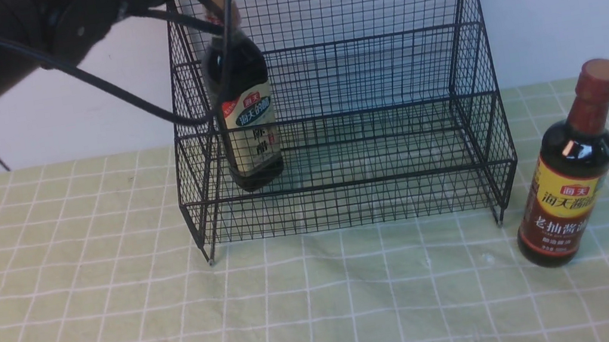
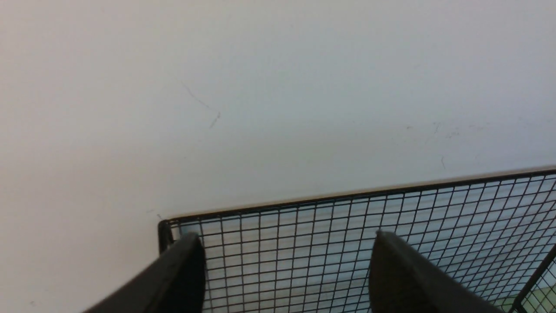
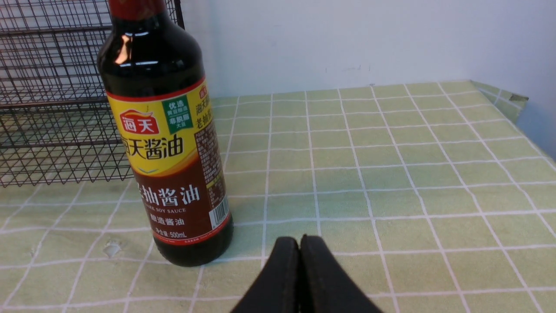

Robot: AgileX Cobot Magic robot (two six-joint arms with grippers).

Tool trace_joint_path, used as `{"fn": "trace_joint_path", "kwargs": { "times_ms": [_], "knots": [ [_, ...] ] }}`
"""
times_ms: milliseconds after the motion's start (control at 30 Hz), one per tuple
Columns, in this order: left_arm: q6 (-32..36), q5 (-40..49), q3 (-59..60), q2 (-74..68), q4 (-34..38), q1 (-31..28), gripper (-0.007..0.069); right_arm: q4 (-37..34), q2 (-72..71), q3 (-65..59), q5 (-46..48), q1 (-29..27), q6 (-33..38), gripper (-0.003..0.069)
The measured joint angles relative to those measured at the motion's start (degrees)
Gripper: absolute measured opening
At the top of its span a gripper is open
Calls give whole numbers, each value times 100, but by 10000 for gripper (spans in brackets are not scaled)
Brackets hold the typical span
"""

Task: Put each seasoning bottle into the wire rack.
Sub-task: Use the left arm to put the condiment bottle back on the shelf

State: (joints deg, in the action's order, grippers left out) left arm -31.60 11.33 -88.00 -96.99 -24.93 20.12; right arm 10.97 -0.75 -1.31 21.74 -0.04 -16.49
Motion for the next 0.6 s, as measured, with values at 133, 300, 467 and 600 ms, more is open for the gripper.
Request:
{"fn": "trace_joint_path", "kwargs": {
  "times_ms": [133, 300, 467, 600],
  "knots": [
    [0, 1012, -5, 394, 0, 5, 324, 0, 0, 0, 0, 0, 0, -15],
    [437, 2856, -11, 795, 321, 5, 46, 0, 0, 0, 0, 0, 0, -15],
    [2000, 4961, -11, 880, 1327, 5, -6, 0, 0, 0, 0, 0, 0, -15],
    [2808, 5633, -11, 758, 2116, 5, -6, 0, 0, 0, 0, 0, 0, -15]
  ]
}}
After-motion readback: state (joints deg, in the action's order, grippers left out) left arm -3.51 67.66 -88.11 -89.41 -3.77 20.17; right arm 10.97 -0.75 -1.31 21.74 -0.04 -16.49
